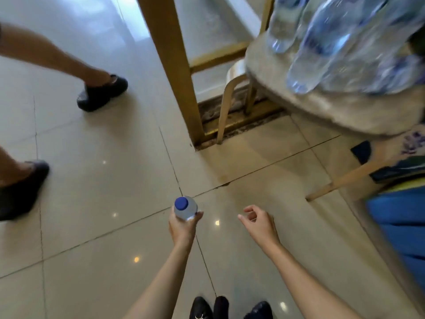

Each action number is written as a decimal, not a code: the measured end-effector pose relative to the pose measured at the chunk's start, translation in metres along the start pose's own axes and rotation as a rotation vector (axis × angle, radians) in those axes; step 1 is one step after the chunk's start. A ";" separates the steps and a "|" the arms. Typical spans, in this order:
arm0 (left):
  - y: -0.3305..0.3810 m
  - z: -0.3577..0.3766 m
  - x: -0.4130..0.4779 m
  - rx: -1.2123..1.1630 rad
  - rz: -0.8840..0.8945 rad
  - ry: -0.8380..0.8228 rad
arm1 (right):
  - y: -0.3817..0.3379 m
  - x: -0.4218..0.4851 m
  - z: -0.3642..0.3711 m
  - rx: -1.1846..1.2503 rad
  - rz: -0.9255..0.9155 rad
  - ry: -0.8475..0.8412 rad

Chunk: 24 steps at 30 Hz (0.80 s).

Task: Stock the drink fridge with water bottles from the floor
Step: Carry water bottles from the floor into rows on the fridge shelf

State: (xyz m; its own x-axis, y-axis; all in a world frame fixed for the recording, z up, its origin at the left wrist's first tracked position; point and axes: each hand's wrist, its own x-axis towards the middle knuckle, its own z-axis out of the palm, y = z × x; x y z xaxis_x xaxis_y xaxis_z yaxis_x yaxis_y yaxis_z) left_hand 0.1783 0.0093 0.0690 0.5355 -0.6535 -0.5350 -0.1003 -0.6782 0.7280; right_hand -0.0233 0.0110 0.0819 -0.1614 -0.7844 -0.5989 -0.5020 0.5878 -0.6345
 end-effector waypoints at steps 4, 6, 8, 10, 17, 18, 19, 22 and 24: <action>0.116 -0.008 -0.061 0.070 0.171 -0.130 | -0.072 -0.047 -0.075 0.032 -0.041 0.036; 0.171 -0.014 -0.090 0.110 0.259 -0.186 | -0.106 -0.069 -0.111 0.046 -0.065 0.059; 0.222 -0.023 -0.114 0.131 0.324 -0.221 | -0.138 -0.086 -0.143 0.055 -0.087 0.097; 0.268 -0.031 -0.133 0.146 0.399 -0.257 | -0.169 -0.097 -0.173 0.083 -0.118 0.165; 0.376 -0.018 -0.146 0.171 0.616 -0.402 | -0.254 -0.063 -0.230 0.376 -0.202 0.444; 0.382 -0.013 -0.141 0.166 0.632 -0.415 | -0.258 -0.050 -0.230 0.388 -0.211 0.456; 0.385 -0.008 -0.134 0.158 0.637 -0.421 | -0.259 -0.038 -0.229 0.393 -0.214 0.465; 0.386 0.005 -0.112 0.149 0.616 -0.434 | -0.256 -0.005 -0.219 0.393 -0.201 0.490; 0.383 0.010 -0.098 0.144 0.590 -0.452 | -0.251 0.009 -0.209 0.387 -0.198 0.502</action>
State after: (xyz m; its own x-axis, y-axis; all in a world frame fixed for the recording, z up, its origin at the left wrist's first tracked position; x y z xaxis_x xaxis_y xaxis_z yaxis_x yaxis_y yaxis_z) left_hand 0.0788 -0.1895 0.3956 -0.0341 -0.9748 -0.2203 -0.3891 -0.1901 0.9013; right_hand -0.0760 -0.1848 0.3382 -0.5206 -0.8271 -0.2118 -0.2362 0.3779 -0.8952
